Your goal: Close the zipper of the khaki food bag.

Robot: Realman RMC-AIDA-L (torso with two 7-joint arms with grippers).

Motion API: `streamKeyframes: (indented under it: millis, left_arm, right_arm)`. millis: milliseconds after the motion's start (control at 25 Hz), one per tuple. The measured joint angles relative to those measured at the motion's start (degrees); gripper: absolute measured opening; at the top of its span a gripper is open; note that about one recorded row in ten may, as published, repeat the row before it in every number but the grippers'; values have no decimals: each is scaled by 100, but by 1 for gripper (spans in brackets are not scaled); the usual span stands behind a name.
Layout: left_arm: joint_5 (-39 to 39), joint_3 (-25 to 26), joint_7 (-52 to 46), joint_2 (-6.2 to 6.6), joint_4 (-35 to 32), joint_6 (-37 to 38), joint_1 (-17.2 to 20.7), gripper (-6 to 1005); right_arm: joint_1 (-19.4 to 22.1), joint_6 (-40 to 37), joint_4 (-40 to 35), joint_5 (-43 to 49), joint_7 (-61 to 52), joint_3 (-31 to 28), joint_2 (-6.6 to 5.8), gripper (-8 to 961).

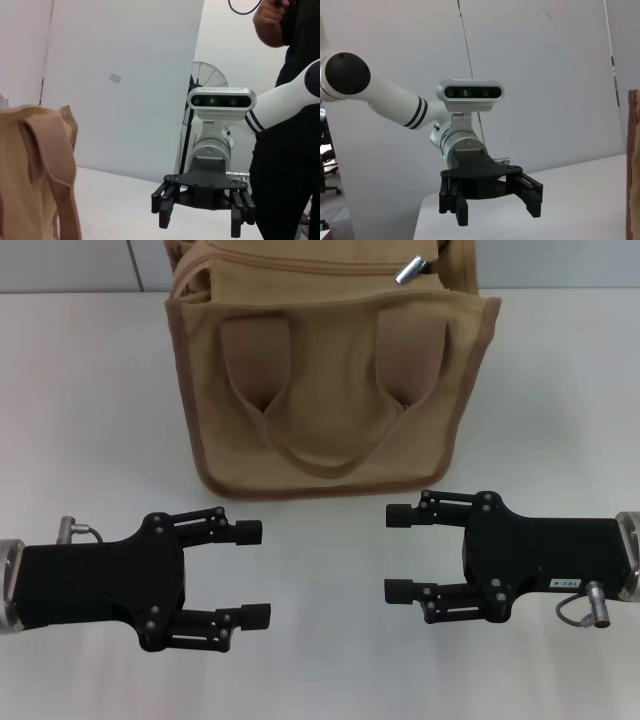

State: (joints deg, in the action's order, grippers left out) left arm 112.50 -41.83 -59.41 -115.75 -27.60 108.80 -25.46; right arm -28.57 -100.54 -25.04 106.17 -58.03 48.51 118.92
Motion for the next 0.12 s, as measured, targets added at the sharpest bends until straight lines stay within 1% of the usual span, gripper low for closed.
streamKeyframes:
  millis: [120]
  left_arm:
    - [0, -2, 0, -4, 0, 0, 0, 832]
  right_arm:
    - [0, 0, 0, 0, 1, 0, 0, 769]
